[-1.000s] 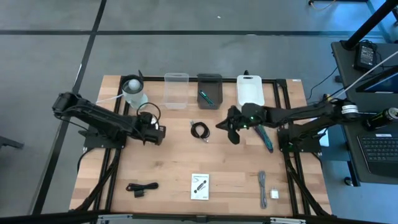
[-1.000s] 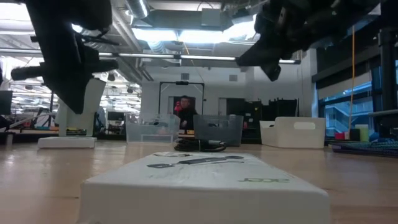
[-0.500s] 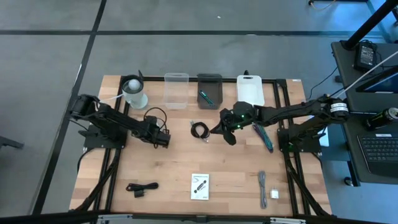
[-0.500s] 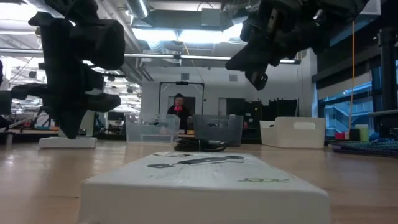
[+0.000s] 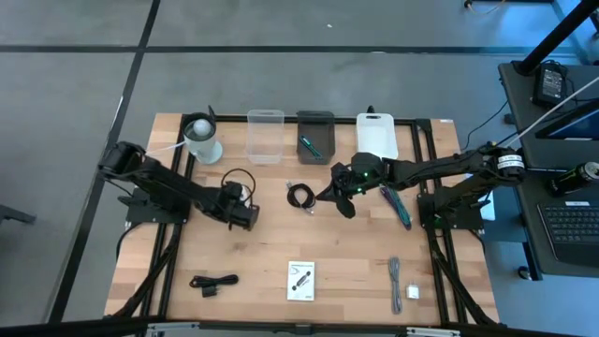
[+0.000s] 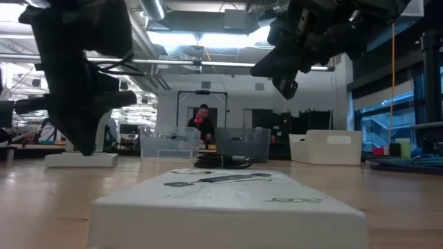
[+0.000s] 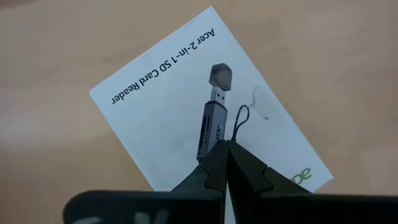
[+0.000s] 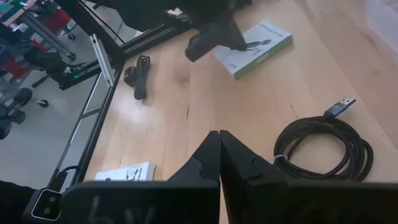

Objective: Pick and place items into bin
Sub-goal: Put the top card reader box into the transparent bin

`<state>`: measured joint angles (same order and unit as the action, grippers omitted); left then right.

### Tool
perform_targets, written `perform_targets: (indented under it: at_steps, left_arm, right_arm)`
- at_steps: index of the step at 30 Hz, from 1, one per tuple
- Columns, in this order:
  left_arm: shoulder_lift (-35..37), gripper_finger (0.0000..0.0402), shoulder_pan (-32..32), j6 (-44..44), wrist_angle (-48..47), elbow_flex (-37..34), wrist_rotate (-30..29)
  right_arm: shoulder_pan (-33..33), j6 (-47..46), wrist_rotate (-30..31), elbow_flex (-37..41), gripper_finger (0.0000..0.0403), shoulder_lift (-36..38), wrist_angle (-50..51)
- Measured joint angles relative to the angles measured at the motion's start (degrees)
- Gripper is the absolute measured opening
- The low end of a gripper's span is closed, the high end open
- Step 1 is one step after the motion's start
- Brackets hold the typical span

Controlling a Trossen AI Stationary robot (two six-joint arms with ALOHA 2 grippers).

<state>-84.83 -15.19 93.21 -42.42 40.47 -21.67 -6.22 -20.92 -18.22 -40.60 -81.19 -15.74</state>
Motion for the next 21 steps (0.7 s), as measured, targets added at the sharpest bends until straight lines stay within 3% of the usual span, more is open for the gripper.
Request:
perform_targets:
  at_steps: [6, 12, 16, 21]
  left_arm:
    - [3.5, 0.0002, -2.1, 0.6, 1.4, -0.1, -0.6]
    - [10.1, 0.0002, -3.8, 3.1, 0.0, 0.0, -7.6]
    - [15.3, 0.0002, -4.5, 2.9, -3.2, 0.0, -10.8]
    - [19.8, 0.0002, -5.1, -0.6, -6.9, 0.0, -11.2]
  right_arm:
    - [0.0, -0.6, 0.3, 0.0, 0.0, 0.0, 0.0]
    - [0.0, -1.1, 6.1, -2.3, 0.0, -0.3, 0.0]
    - [0.0, 1.0, 6.2, -9.5, 0.0, -3.1, 2.5]
    - [0.6, 3.2, 5.8, -22.5, 0.0, -12.6, 12.8]
